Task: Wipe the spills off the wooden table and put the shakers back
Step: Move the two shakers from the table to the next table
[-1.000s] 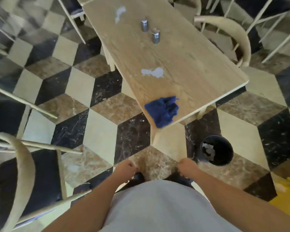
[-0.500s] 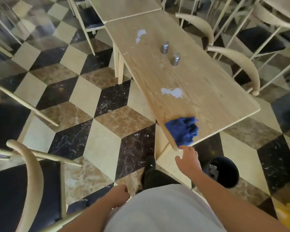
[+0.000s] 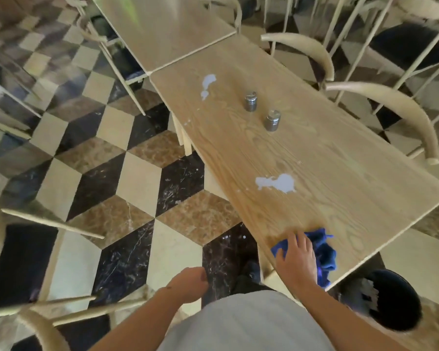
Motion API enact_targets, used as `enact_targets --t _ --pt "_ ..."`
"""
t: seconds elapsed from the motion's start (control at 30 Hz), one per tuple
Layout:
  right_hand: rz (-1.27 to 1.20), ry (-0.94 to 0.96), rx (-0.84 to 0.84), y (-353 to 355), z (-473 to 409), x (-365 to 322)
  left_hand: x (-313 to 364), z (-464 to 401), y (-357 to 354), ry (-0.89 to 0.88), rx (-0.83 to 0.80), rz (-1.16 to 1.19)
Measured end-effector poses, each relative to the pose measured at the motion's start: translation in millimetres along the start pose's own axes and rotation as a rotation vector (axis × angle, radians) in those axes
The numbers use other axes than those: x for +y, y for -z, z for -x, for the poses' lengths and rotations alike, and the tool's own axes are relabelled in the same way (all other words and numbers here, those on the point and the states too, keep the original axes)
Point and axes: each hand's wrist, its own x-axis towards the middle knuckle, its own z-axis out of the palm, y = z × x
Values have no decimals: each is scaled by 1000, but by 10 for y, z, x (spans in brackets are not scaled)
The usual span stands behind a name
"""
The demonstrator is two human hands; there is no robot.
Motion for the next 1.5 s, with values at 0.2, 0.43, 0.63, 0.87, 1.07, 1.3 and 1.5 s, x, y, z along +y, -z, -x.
enact_targets --t 0.2,0.43,0.63,0.87,1.07,1.3,1.5 --pt "-93 46 -30 218 -537 -525 231 -556 674 -19 176 -34" --pt "-161 -19 28 633 -1315 -886 777 -1260 1596 -122 233 -64" --pt "-259 -170 104 915 -2183 -1160 1219 -2056 2539 -229 272 -91" --pt "-356 -444 126 1153 -3117 -1675 1715 -3366 3702 -322 403 -9" --pt "-517 -691 229 1203 -3660 -1974 2139 -3895 4223 -471 330 -85" --pt "-455 -780 205 1209 -3992 -2100 2484 -4420 4401 -597 178 -306" --pt "-513 -783 191 1225 -4104 -2245 2287 -4466 4293 -670 173 -418"
